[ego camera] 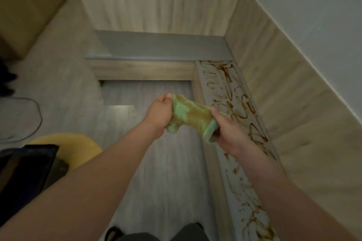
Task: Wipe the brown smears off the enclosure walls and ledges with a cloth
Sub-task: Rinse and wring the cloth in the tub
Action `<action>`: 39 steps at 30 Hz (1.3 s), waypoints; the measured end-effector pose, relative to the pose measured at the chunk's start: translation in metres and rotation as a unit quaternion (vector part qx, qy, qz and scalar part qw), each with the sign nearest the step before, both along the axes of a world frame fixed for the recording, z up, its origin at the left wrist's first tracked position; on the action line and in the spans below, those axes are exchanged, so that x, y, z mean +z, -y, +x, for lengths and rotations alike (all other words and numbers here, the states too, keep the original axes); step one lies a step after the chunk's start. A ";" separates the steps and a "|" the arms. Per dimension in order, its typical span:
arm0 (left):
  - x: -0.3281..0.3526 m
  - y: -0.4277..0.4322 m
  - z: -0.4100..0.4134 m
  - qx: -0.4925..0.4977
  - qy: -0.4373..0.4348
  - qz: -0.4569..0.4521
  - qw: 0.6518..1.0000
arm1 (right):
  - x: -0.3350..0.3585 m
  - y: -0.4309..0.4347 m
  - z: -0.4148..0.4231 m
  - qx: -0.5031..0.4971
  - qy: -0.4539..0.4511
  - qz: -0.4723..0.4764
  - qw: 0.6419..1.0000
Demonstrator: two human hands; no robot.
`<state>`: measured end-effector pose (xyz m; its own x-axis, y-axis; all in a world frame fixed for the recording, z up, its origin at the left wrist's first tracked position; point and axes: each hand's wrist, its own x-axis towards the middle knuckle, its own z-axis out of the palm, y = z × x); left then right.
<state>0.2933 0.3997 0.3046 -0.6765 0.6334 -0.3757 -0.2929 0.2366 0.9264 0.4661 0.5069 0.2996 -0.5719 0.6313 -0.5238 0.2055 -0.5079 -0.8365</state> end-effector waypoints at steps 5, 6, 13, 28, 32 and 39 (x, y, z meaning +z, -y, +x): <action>-0.042 0.149 -0.106 -0.021 0.013 -0.096 0.995 | -0.046 0.101 -0.130 0.124 0.076 0.026 0.989; -0.048 0.179 -0.121 -0.054 0.006 -0.115 0.992 | -0.054 0.122 -0.153 0.138 0.085 0.028 0.986; -0.098 0.386 -0.231 -0.175 -0.124 -0.267 0.939 | -0.095 0.274 -0.320 0.326 0.151 0.128 0.924; -0.216 0.574 -0.293 0.368 0.139 -0.122 0.911 | -0.158 0.406 -0.512 0.670 0.169 0.468 0.551; -0.244 0.582 -0.276 0.373 0.161 -0.163 0.899 | -0.198 0.437 -0.533 0.732 0.143 0.392 0.539; -0.288 0.559 -0.249 0.389 0.184 -0.284 0.857 | -0.277 0.464 -0.547 0.795 0.149 0.403 0.429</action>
